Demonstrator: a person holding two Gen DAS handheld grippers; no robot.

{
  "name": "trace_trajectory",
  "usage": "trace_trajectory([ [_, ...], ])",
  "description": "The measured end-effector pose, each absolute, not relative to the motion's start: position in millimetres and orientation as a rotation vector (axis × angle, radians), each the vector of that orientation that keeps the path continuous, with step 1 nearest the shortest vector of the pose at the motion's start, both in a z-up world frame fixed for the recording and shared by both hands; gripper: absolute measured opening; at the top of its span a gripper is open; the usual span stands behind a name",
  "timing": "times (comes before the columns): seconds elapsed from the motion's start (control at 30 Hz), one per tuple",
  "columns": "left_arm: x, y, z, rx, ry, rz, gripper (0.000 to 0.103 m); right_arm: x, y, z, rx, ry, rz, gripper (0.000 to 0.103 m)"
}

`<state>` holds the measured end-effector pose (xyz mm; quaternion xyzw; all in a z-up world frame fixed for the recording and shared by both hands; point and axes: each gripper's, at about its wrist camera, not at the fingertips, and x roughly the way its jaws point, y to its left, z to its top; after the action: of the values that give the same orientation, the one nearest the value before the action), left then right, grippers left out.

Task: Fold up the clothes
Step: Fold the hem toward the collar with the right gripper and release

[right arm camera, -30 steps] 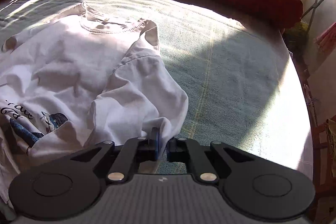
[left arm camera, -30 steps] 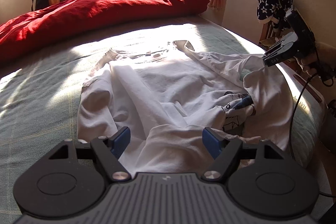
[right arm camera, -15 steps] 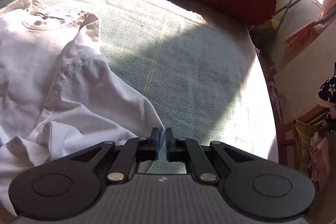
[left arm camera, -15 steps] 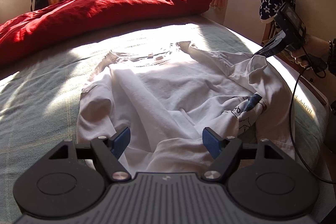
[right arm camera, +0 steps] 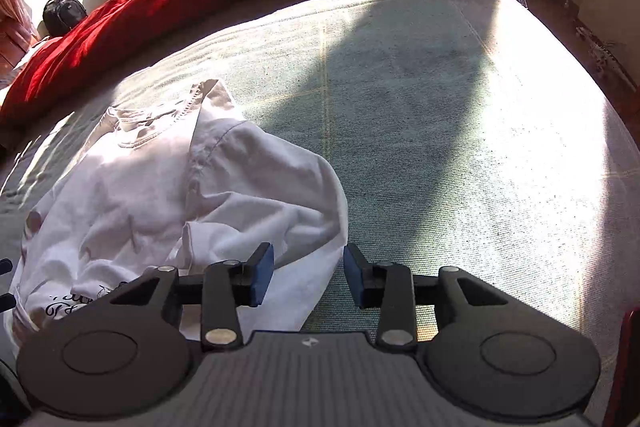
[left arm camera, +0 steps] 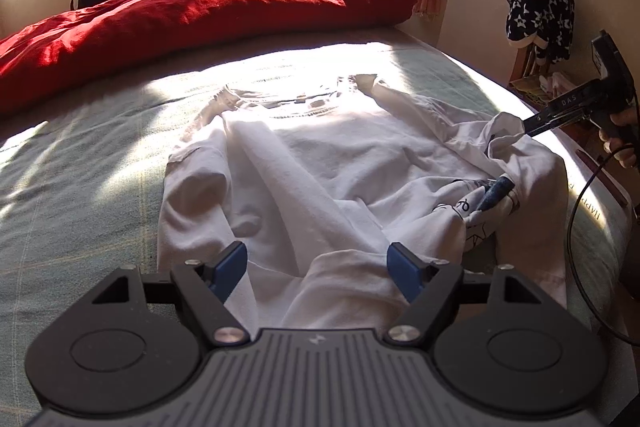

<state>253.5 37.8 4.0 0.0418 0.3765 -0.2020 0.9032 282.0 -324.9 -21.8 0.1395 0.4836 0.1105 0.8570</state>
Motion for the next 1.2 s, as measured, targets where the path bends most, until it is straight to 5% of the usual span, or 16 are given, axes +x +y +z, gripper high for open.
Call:
trace_trajectory([
  [0.17,237.8,40.9,3.5,0.053,0.781,-0.416,0.078,222.0,-338.7,-28.5,0.496,0.984,0.333,0.059],
  [0.77,191.4,26.9,15.5,0.032,0.766,-0.419,0.08,171.3,-264.8,-82.0,0.633,0.904,0.535,0.059],
  [0.8,190.2,25.6,15.5,0.034,0.767,-0.419,0.08,171.7,-260.2,-80.3,0.616,0.899,0.532,0.056],
  [0.87,187.9,22.9,15.9,0.039,0.767,-0.423,0.08,172.5,-254.2,-77.6,0.561,0.906,0.472,0.027],
  [0.93,185.3,21.2,16.6,0.046,0.765,-0.429,0.08,172.2,-251.7,-74.7,0.496,0.917,0.406,0.012],
  [1.2,183.9,22.8,15.4,0.058,0.772,-0.414,0.08,170.5,-274.5,-36.0,0.278,0.878,0.303,0.006],
])
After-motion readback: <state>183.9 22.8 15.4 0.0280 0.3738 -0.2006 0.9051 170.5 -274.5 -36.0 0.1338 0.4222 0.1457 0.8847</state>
